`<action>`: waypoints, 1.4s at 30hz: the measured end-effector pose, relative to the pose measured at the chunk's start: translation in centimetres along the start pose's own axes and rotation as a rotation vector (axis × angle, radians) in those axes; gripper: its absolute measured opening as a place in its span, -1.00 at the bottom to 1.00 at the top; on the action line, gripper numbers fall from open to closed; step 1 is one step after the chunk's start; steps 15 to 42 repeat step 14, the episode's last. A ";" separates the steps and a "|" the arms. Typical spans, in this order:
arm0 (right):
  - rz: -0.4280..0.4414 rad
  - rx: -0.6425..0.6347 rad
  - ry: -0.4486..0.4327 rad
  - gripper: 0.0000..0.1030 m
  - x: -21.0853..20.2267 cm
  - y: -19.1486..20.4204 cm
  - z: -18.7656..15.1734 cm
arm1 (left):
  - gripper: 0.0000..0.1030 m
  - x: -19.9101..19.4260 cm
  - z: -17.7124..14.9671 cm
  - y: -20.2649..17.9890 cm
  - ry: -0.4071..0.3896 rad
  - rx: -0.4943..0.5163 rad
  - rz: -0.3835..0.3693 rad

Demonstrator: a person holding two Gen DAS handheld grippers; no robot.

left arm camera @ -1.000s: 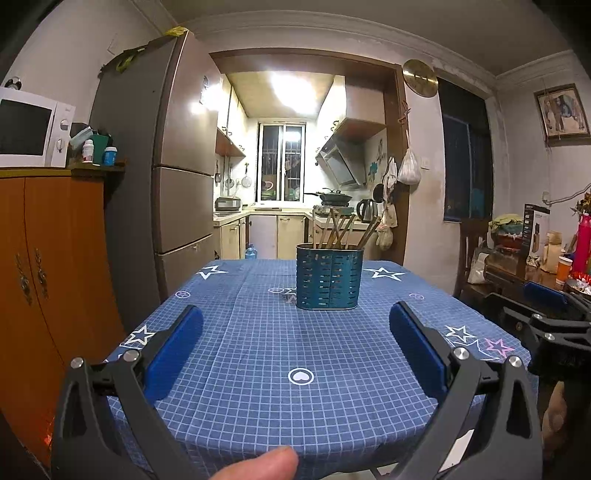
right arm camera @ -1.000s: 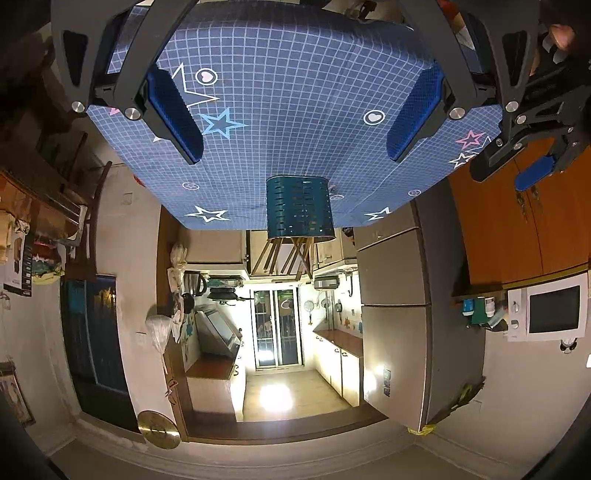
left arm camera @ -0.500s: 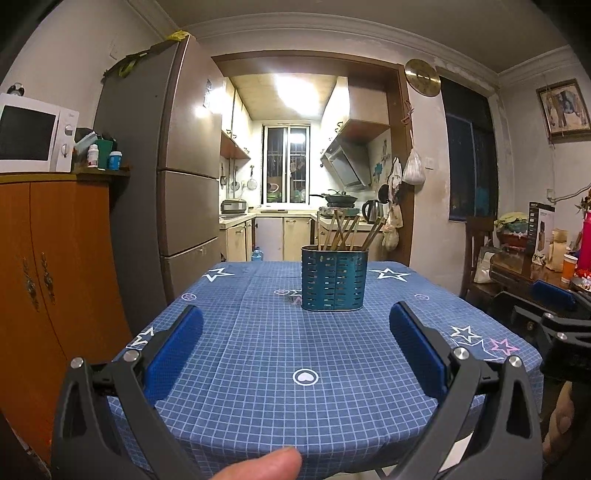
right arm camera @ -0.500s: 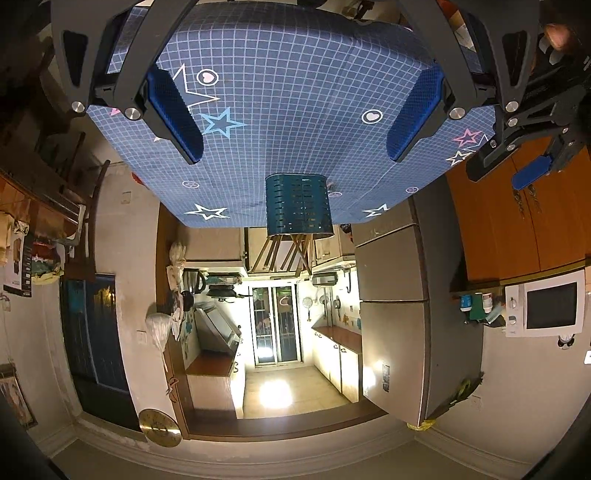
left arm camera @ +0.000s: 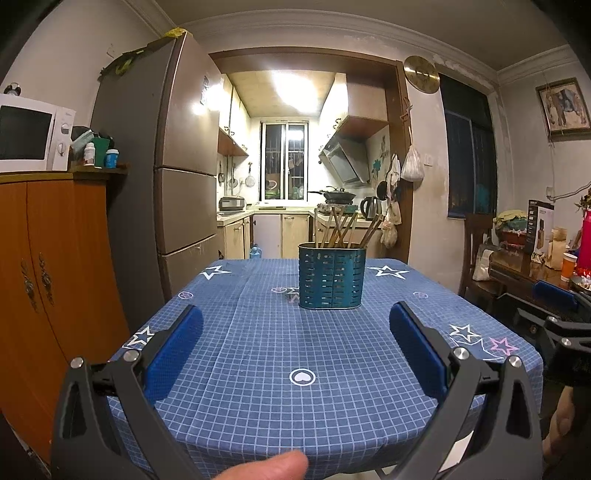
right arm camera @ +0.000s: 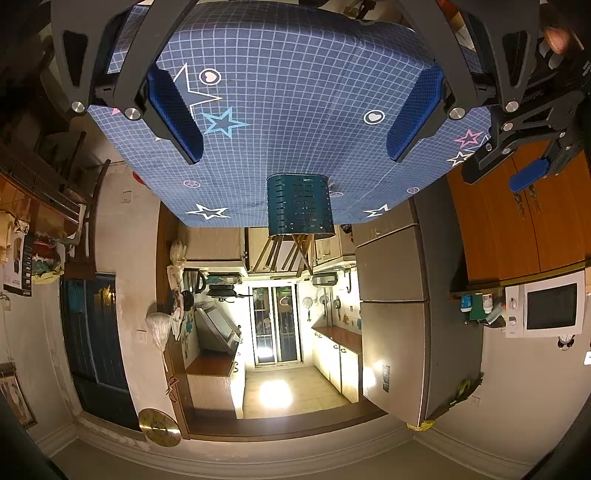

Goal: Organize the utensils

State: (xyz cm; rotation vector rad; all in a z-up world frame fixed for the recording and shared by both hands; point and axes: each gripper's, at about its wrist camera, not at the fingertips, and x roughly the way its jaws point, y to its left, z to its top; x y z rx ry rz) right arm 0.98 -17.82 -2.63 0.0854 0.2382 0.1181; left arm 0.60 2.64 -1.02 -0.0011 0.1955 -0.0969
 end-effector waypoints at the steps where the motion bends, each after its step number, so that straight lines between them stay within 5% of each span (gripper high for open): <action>1: 0.001 0.001 0.000 0.92 0.0 -0.1 0.0 | 0.89 0.0 0.0 0.0 -0.001 -0.002 -0.003; 11: -0.004 0.006 0.006 0.92 0.3 -0.4 0.0 | 0.89 1.2 0.2 0.0 -0.007 0.014 0.067; 42: -0.007 0.011 0.011 0.92 0.6 -0.7 0.0 | 0.89 1.0 0.3 -0.3 -0.012 0.020 0.066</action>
